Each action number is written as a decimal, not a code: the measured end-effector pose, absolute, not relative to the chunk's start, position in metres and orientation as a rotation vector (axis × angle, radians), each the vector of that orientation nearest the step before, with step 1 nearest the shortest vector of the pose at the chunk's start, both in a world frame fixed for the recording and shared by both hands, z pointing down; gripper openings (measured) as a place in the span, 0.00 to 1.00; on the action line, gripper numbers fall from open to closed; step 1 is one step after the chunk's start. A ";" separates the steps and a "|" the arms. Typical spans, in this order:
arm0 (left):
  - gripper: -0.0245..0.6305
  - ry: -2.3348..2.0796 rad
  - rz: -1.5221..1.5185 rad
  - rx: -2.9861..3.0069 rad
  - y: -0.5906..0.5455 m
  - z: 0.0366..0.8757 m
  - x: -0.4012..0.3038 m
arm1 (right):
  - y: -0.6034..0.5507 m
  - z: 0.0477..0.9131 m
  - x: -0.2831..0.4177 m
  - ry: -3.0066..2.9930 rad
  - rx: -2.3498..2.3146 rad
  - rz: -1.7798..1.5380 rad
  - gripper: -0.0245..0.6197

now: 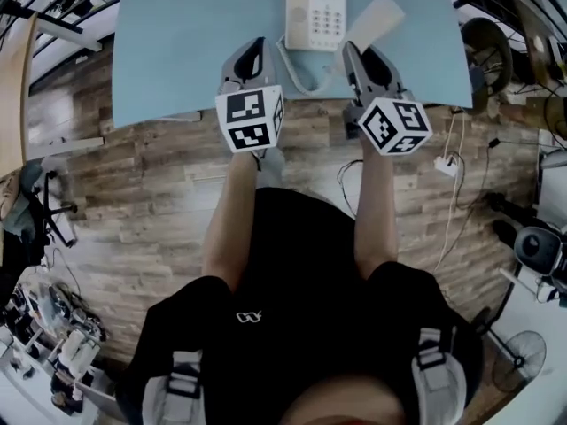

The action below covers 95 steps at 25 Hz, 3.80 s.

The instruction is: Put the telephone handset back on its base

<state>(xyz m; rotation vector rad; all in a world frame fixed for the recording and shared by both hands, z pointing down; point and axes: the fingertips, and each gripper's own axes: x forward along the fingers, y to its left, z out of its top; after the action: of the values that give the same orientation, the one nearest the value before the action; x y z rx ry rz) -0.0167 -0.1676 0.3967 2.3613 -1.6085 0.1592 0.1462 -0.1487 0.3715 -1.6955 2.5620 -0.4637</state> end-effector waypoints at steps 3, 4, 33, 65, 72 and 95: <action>0.04 -1.578 0.174 2.367 -0.203 0.401 -0.019 | -0.182 0.377 0.146 2.539 -1.720 -0.496 0.16; 0.04 -1.564 0.181 2.369 -0.213 0.404 -0.017 | -0.191 0.379 0.146 2.532 -1.731 -0.500 0.16; 0.04 -1.596 0.334 2.154 -0.287 0.480 -0.033 | -0.299 0.534 0.083 2.730 -1.160 -1.411 0.16; 0.04 -1.593 0.333 2.127 -0.290 0.491 -0.049 | -0.323 0.557 0.080 2.464 -1.193 -1.569 0.18; 0.04 -1.575 0.337 2.138 -0.289 0.491 -0.043 | -0.324 0.556 0.091 2.550 -1.390 -1.451 0.23; 0.04 -1.534 0.309 2.190 -0.288 0.478 -0.022 | -0.278 0.568 0.113 2.783 -1.962 -1.270 0.03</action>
<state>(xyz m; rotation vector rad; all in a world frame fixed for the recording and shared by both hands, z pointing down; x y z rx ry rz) -0.0220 -0.2885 0.4780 2.1902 -1.5339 0.3091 0.1129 -0.2778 0.5676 -1.9623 2.7831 -1.2698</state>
